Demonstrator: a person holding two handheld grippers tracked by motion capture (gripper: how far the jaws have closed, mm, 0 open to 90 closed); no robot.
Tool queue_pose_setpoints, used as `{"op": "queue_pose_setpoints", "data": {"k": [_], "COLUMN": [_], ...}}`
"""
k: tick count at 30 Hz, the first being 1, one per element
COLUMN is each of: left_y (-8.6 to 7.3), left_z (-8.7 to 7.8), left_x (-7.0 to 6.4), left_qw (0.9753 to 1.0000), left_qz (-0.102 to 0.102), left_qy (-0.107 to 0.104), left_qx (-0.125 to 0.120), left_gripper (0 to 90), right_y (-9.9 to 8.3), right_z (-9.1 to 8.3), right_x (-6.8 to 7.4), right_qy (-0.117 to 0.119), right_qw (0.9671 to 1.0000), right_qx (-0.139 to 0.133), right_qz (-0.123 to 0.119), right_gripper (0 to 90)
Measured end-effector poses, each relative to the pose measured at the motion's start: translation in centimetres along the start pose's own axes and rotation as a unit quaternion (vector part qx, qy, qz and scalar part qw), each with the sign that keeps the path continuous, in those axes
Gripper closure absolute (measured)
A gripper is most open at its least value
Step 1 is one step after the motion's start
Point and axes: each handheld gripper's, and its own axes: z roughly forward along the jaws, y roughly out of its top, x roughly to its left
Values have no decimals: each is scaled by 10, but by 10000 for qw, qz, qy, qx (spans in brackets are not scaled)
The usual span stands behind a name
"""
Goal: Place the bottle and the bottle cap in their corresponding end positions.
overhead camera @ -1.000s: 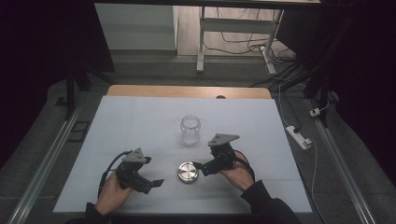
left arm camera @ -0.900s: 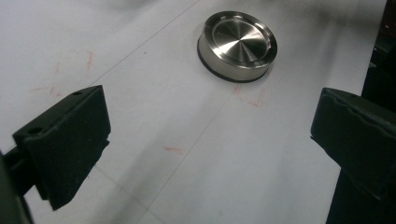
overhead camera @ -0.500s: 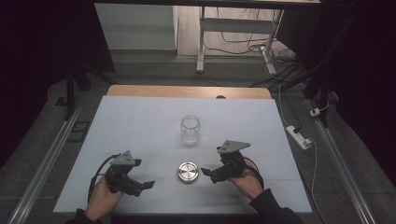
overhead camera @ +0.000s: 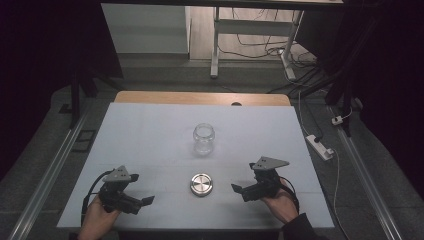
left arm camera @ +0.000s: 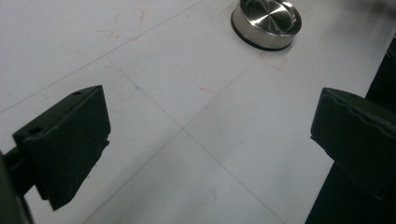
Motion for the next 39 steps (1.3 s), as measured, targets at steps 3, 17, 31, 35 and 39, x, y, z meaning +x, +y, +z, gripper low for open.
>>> {"op": "queue_pose_setpoints", "data": {"k": [3, 17, 31, 35, 39], "left_y": [-5, -33, -56, -61, -65], "left_z": [-6, -30, -45, -47, -50], "left_x": [2, 8, 10, 10, 10], "left_qw": [9999, 9985, 9955, 9947, 9938], "left_qz": [-84, -374, -588, -632, -674], "left_qy": [51, 383, 740, 813, 881], "left_qx": [-48, -118, -2, 67, 106], "left_gripper": [0, 0, 0, 0, 0], "right_y": [-7, -38, -64, -67, -68], "right_z": [-7, -49, -74, -76, -79], "right_x": [-3, -18, -23, -22, -19], "right_qy": [-55, -703, -945, -975, -1036], "right_qw": [9999, 9960, 9910, 9901, 9890], "right_qx": [9, -103, 40, 82, 143], "right_qz": [86, 551, 948, 1009, 1044], "right_gripper": [0, 0, 0, 0, 0]}}
